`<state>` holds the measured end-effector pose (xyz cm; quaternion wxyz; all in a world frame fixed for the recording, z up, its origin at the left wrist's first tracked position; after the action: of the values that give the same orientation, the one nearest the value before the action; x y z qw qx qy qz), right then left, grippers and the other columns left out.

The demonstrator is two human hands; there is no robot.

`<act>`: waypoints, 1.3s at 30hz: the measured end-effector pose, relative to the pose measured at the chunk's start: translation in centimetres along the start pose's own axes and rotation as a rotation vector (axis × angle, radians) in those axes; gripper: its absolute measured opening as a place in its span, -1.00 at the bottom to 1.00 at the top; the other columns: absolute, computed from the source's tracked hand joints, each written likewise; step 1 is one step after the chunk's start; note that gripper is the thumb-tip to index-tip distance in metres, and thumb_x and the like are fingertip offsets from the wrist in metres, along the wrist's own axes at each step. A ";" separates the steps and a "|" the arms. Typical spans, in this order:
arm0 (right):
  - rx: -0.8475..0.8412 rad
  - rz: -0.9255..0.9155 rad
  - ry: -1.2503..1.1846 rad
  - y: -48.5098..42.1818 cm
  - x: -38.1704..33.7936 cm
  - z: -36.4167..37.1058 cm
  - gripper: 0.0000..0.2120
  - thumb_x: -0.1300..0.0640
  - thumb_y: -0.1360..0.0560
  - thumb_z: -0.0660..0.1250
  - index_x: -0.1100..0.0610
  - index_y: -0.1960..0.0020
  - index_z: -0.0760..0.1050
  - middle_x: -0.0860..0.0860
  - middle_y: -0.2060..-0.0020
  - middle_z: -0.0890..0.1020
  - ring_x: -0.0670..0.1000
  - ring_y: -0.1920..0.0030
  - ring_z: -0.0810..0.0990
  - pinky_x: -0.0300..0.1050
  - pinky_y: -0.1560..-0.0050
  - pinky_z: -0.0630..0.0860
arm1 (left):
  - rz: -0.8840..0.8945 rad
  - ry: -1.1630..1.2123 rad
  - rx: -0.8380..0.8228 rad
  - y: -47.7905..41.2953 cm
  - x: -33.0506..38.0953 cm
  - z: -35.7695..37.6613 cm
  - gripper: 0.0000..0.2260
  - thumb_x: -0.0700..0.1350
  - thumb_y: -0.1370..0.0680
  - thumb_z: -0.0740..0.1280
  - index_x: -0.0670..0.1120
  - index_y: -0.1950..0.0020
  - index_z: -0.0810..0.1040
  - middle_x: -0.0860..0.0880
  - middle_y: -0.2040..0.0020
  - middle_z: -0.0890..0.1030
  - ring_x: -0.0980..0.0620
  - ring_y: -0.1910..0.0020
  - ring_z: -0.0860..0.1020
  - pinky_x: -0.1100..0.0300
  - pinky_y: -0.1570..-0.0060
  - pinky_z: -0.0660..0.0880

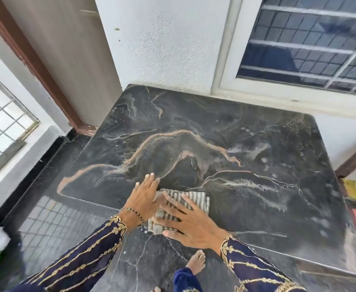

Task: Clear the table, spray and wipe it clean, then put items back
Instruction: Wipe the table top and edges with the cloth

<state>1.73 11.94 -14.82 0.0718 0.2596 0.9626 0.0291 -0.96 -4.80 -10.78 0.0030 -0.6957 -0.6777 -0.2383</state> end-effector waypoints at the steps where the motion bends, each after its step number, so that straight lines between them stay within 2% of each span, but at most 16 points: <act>1: 0.004 -0.006 0.011 1.1 -0.1 0.3 -0.51 -0.21 -0.73 -0.08 -0.28 -0.64 -0.03 -0.07 -0.67 -0.11 0.01 -0.66 -0.22 0.21 -0.58 -0.24 | 0.002 -0.001 -0.005 0.1 0.3 0.1 -0.48 0.06 -0.66 0.07 -0.14 -0.56 0.11 -0.11 -0.60 0.01 -0.04 -0.59 -0.06 -0.06 -0.53 -0.05; 4: -0.001 0.020 -0.006 4.2 1.1 0.8 -0.51 -0.21 -0.74 -0.07 -0.29 -0.64 -0.06 -0.12 -0.67 -0.10 -0.01 -0.67 -0.15 0.19 -0.57 -0.17 | 0.009 -0.013 -0.028 -0.1 1.5 0.2 -0.48 0.10 -0.65 0.06 -0.13 -0.55 0.14 -0.10 -0.60 0.03 -0.03 -0.59 -0.03 -0.04 -0.53 -0.03; 8: -0.029 0.062 -0.065 5.9 3.6 0.4 -0.52 -0.23 -0.74 -0.09 -0.32 -0.63 -0.09 -0.17 -0.66 -0.15 -0.06 -0.66 -0.19 0.14 -0.58 -0.25 | 0.039 -0.033 -0.053 -1.2 2.9 0.7 -0.48 0.10 -0.65 0.06 -0.12 -0.55 0.16 -0.09 -0.60 0.05 -0.02 -0.59 -0.02 -0.01 -0.54 -0.03; 13: -0.053 0.083 -0.086 4.6 7.5 0.0 -0.53 -0.24 -0.73 -0.09 -0.33 -0.63 -0.06 -0.20 -0.66 -0.17 -0.09 -0.65 -0.22 0.14 -0.59 -0.27 | 0.067 0.004 -0.076 -3.6 4.7 1.2 -0.49 0.06 -0.65 0.10 -0.11 -0.55 0.17 -0.10 -0.59 0.06 -0.02 -0.58 0.00 0.01 -0.55 -0.01; 17: -0.067 0.121 -0.096 2.3 13.2 -1.0 -0.53 -0.27 -0.71 -0.12 -0.33 -0.62 -0.02 -0.24 -0.64 -0.21 -0.12 -0.64 -0.28 0.10 -0.59 -0.35 | 0.096 0.039 -0.083 -6.7 6.2 1.1 -0.48 0.06 -0.64 0.12 -0.11 -0.55 0.16 -0.11 -0.59 0.07 -0.03 -0.58 0.03 -0.02 -0.55 0.02; 21: -0.103 0.174 -0.119 -0.6 19.8 -1.6 -0.52 -0.30 -0.70 -0.16 -0.37 -0.60 -0.12 -0.29 -0.61 -0.30 -0.17 -0.60 -0.37 -0.03 -0.52 -0.53 | 0.070 0.064 -0.046 -11.1 7.4 0.3 -0.31 0.20 -0.59 0.16 -0.14 -0.57 0.04 -0.08 -0.60 0.03 -0.02 -0.58 0.00 -0.04 -0.55 0.00; 25: -0.140 0.200 -0.148 -4.2 27.0 -3.0 -0.46 -0.38 -0.61 -0.30 -0.40 -0.59 -0.19 -0.31 -0.59 -0.33 -0.19 -0.58 -0.43 -0.02 -0.52 -0.52 | -0.001 -0.094 -0.087 -17.3 8.2 -1.4 0.06 0.46 -0.38 0.21 -0.22 -0.57 -0.11 -0.17 -0.60 -0.06 -0.08 -0.59 -0.09 -0.04 -0.54 -0.06; 28: -0.134 0.223 -0.146 -7.1 32.1 -3.9 -0.38 -0.41 -0.56 -0.36 -0.37 -0.61 -0.18 -0.33 -0.56 -0.36 -0.18 -0.58 -0.43 0.02 -0.55 -0.47 | -0.061 -0.254 -0.091 -22.1 9.0 -3.5 0.21 0.54 -0.23 0.27 -0.25 -0.56 -0.08 -0.23 -0.58 -0.03 -0.18 -0.57 -0.05 -0.10 -0.54 0.01; 30: -0.136 0.240 -0.142 -9.1 35.6 -4.3 -0.44 -0.37 -0.61 -0.29 -0.37 -0.60 -0.18 -0.35 -0.54 -0.37 -0.18 -0.57 -0.44 0.03 -0.56 -0.44 | -0.140 -0.296 -0.154 -25.1 9.5 -4.6 0.26 0.53 -0.16 0.34 -0.24 -0.56 -0.06 -0.24 -0.58 -0.03 -0.27 -0.55 -0.04 -0.18 -0.49 0.14; 33: -0.123 0.262 -0.161 -11.8 40.2 -4.8 -0.49 -0.34 -0.66 -0.19 -0.43 -0.58 -0.20 -0.35 -0.57 -0.34 -0.20 -0.57 -0.42 0.00 -0.54 -0.44 | -0.245 -0.340 -0.305 -27.8 10.6 -4.7 0.22 0.42 -0.12 0.49 -0.18 -0.55 0.05 -0.27 -0.57 -0.06 -0.38 -0.53 -0.03 -0.27 -0.34 0.35; 36: -0.105 0.289 -0.184 -14.5 44.1 -5.5 -0.51 -0.33 -0.68 -0.16 -0.46 -0.57 -0.20 -0.33 -0.59 -0.31 -0.22 -0.56 -0.41 0.00 -0.52 -0.43 | -0.292 -0.358 -0.374 -28.9 11.0 -4.0 0.17 0.34 -0.14 0.54 -0.17 -0.54 0.09 -0.33 -0.55 -0.11 -0.44 -0.51 -0.05 -0.32 -0.30 0.36; 39: -0.110 0.318 -0.163 -16.7 46.9 -6.3 -0.51 -0.33 -0.68 -0.15 -0.45 -0.57 -0.20 -0.36 -0.55 -0.33 -0.24 -0.55 -0.40 0.07 -0.56 -0.39 | -0.308 -0.370 -0.398 -29.2 10.7 -3.7 0.22 0.34 -0.17 0.53 -0.26 -0.54 -0.01 -0.37 -0.54 -0.14 -0.45 -0.50 -0.07 -0.33 -0.32 0.33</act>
<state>-47.62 21.07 -15.97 0.1582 0.4059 0.8973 0.0717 -30.11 6.49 -13.23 -0.2927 -0.6032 -0.7043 -0.2334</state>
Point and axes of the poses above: each hand's wrist, its own y-axis away from the middle knuckle, its own z-axis out of the palm, x = y × z, the point moved 4 cm from there along -y, towards the middle knuckle
